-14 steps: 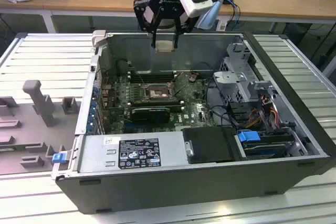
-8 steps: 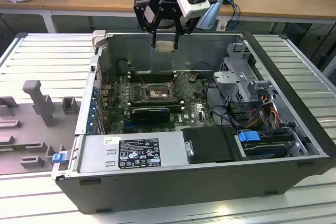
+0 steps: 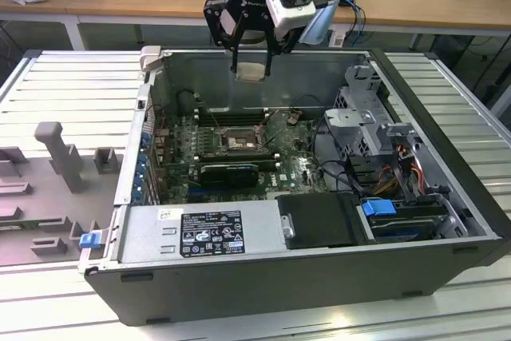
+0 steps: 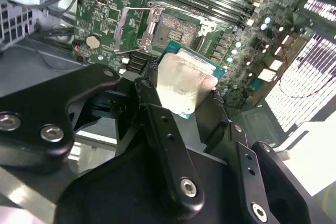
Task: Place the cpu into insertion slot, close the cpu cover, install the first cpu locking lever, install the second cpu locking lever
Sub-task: 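Place the cpu into insertion slot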
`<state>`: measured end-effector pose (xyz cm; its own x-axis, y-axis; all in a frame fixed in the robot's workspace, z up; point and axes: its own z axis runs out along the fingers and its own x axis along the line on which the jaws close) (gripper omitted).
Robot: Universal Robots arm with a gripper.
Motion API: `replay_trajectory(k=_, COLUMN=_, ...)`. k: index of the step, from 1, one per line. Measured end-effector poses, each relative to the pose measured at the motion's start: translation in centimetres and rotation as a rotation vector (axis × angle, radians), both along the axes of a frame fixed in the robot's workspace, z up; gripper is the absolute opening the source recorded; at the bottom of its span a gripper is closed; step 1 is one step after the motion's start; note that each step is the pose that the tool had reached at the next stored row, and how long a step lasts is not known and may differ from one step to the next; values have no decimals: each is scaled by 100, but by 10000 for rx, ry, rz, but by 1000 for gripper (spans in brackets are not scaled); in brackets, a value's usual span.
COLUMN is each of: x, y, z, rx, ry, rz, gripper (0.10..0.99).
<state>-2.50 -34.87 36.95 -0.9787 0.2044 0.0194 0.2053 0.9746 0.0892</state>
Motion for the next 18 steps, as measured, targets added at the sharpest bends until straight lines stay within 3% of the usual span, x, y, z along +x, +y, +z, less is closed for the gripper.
replay_trajectory(k=1, x=0, y=0, z=-1, rx=-1, ry=0, rz=-357, gripper=529)
replay_trajectory(k=7, x=0, y=0, z=-8, rx=-1, ry=0, rz=-1267, gripper=529)
replay_trajectory(k=11, x=0, y=0, z=-14, rx=0, ry=0, rz=-2342, gripper=529)
replay_trajectory(k=18, x=0, y=0, z=-16, rx=-1, ry=0, rz=-3160, gripper=529)
